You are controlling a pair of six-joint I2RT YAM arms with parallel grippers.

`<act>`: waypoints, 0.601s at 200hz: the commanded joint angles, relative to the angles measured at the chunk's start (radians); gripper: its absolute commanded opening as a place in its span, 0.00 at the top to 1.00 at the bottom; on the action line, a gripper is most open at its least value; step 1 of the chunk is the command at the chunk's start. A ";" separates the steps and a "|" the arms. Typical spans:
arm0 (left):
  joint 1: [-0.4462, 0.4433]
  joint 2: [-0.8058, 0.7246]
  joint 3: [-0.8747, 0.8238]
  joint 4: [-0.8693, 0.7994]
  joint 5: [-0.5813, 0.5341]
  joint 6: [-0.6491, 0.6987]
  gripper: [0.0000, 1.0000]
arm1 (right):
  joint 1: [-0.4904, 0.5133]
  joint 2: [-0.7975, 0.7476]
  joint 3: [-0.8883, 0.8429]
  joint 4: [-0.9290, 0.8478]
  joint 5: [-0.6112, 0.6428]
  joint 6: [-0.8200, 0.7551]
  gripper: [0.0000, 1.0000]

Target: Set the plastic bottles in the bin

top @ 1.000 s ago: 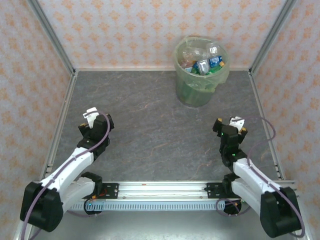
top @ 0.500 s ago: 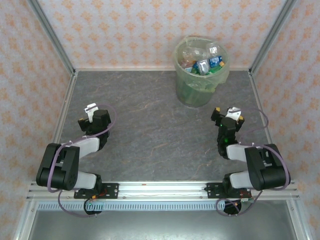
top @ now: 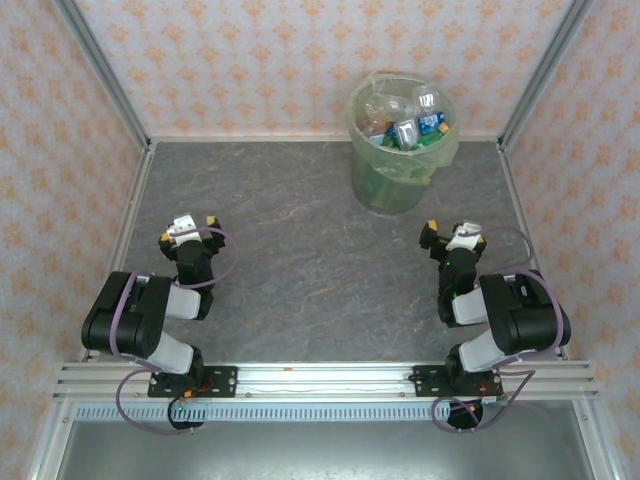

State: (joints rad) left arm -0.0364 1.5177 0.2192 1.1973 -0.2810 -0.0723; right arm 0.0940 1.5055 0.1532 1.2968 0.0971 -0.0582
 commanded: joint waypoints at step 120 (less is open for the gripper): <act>0.016 0.020 -0.015 0.145 0.093 0.035 0.00 | -0.051 0.015 0.073 -0.053 -0.068 0.020 0.00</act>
State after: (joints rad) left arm -0.0299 1.5322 0.2138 1.2991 -0.2085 -0.0505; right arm 0.0467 1.5177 0.2138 1.2404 0.0357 -0.0460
